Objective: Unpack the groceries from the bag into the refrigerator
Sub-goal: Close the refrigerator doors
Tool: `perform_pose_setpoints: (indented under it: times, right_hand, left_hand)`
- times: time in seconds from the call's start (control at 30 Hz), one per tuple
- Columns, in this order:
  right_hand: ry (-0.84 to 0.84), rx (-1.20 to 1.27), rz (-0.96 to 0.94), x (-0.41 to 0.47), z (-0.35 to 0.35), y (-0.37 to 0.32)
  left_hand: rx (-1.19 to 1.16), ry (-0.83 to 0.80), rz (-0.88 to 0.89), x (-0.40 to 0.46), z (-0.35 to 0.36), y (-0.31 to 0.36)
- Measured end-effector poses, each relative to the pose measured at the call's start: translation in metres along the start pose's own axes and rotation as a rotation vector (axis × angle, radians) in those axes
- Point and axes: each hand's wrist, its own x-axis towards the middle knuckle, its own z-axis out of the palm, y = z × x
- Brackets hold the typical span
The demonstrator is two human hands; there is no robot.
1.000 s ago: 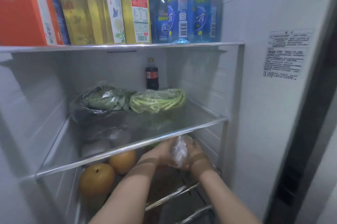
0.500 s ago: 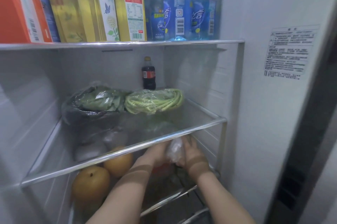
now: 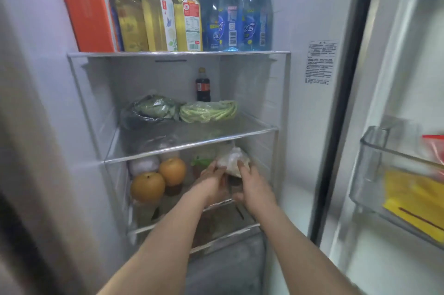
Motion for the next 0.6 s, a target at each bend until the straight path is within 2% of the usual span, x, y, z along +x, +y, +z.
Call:
perform_pose_setpoints:
  times: [0.23, 0.6]
  right_hand:
    - [-0.029, 0.037, -0.086, -0.128, -0.014, -0.003]
    - [-0.090, 0.012, -0.160, -0.315, -0.044, -0.034]
  left_hand:
    - [-0.049, 0.083, -0.038, -0.137, 0.010, 0.023]
    - [-0.147, -0.003, -0.027, -0.337, 0.018, 0.048]
